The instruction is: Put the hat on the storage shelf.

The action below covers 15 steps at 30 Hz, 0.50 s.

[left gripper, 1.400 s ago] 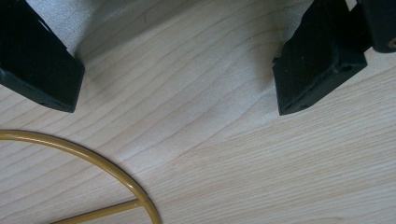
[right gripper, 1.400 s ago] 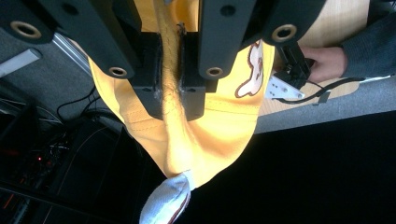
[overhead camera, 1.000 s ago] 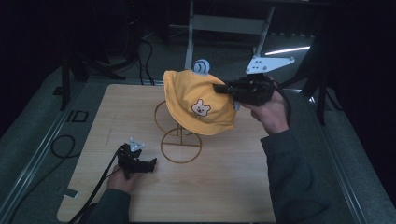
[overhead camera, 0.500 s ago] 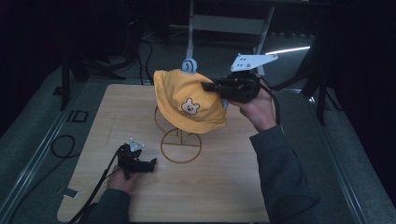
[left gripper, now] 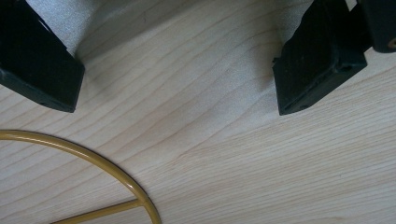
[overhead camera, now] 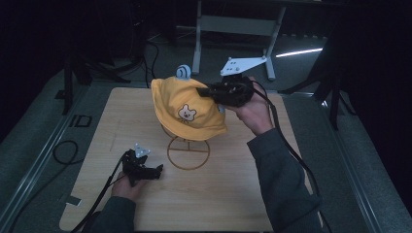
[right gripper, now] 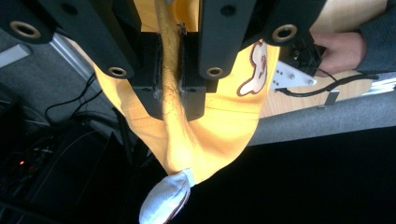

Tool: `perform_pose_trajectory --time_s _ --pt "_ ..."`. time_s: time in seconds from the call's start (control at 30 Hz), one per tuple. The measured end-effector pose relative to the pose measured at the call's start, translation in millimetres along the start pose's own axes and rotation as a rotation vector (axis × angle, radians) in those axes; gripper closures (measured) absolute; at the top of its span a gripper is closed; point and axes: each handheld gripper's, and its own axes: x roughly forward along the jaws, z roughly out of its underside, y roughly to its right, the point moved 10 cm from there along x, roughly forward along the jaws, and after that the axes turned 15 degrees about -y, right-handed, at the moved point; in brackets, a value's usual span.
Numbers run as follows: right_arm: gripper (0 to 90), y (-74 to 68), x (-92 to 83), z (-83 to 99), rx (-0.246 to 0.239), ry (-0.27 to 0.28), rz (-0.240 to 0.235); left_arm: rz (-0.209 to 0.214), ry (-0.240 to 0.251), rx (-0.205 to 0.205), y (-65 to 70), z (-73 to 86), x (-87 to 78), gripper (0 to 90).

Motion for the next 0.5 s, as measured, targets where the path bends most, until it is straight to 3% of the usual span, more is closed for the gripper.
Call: perform_pose_trajectory --time_s 0.5 --pt "79.8 1.0 48.5 6.8 0.012 -0.108 0.025 -0.001 0.002 0.000 -0.1 -0.2 0.0 1.9"
